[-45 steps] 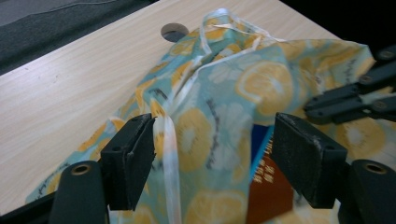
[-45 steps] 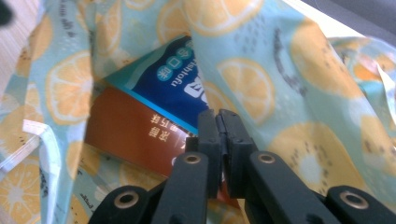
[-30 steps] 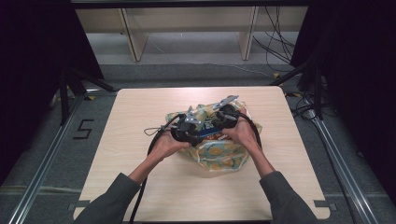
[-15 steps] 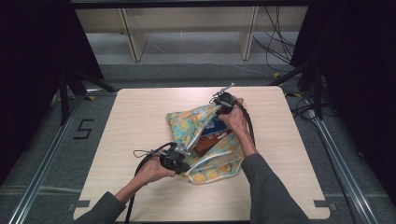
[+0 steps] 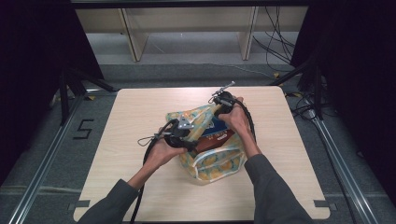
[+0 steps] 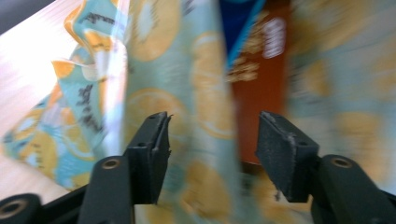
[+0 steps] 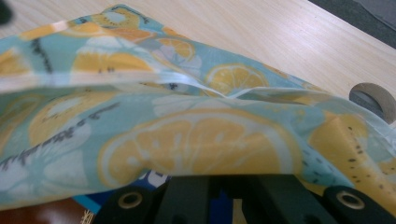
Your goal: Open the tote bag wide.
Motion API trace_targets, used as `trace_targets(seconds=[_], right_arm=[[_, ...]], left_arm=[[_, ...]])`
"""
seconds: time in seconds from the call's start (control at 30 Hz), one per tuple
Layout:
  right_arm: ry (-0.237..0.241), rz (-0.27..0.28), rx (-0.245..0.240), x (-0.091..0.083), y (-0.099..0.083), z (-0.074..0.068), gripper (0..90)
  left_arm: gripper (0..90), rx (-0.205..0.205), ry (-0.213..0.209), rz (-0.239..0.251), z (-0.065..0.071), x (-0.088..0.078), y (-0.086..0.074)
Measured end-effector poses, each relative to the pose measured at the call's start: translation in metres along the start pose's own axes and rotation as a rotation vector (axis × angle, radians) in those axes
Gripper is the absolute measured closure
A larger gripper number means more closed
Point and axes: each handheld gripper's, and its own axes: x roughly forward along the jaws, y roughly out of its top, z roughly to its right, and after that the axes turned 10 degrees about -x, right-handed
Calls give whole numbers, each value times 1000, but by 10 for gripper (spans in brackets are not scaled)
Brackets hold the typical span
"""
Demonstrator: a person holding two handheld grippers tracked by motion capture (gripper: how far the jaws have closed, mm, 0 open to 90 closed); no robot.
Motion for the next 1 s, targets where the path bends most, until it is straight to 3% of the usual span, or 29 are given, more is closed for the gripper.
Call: trace_targets(seconds=[0.03,0.07,0.1,0.17,0.2,0.23,0.27,0.3,0.33,0.37,0.4,0.43,0.5,0.57,0.63,0.73,0.83,0.9,1.0], right_arm=[[1,4,-10,-2,-1,1,899],[8,6,-6,-3,-2,0,898],[17,-6,5,-5,-4,1,897],[18,2,-19,-7,-9,4,896],[19,-1,-16,-8,-12,6,894],[19,-1,-16,-8,-12,6,894],[18,-6,-16,-10,-18,10,890],[18,-6,-16,-10,-18,10,890],[23,-19,22,-11,-25,16,890],[23,-19,22,-11,-25,16,890],[14,-20,32,-12,-30,21,891],[1,-17,34,-11,-33,24,891],[-4,-15,43,-11,-36,26,891],[9,-19,81,-9,-45,32,891],[-9,-22,72,-9,-47,35,891],[11,-21,103,-9,-58,39,881],[14,-13,80,-14,-59,37,870],[29,25,47,-19,-57,31,865],[49,49,34,-23,-52,21,854]], left_arm=[[439,44,40,-19,-2,5,2],[500,46,53,-24,-5,10,3],[584,44,41,-14,-11,14,4],[739,29,44,-1,-17,16,6],[805,31,63,21,-31,16,10],[839,31,63,21,-31,16,10],[852,-30,22,39,-45,15,13],[858,-30,22,39,-45,15,13],[861,-60,41,51,-58,12,15],[862,-60,41,51,-58,12,15],[863,-128,17,68,-75,11,15],[863,-161,9,76,-81,12,14],[861,-173,23,66,-87,15,12],[859,-204,22,53,-95,22,7],[859,-210,25,49,-96,25,6],[834,-242,15,54,-96,28,7],[713,-224,24,55,-91,26,10],[637,-205,19,63,-85,21,14],[525,-159,21,75,-68,11,22]])
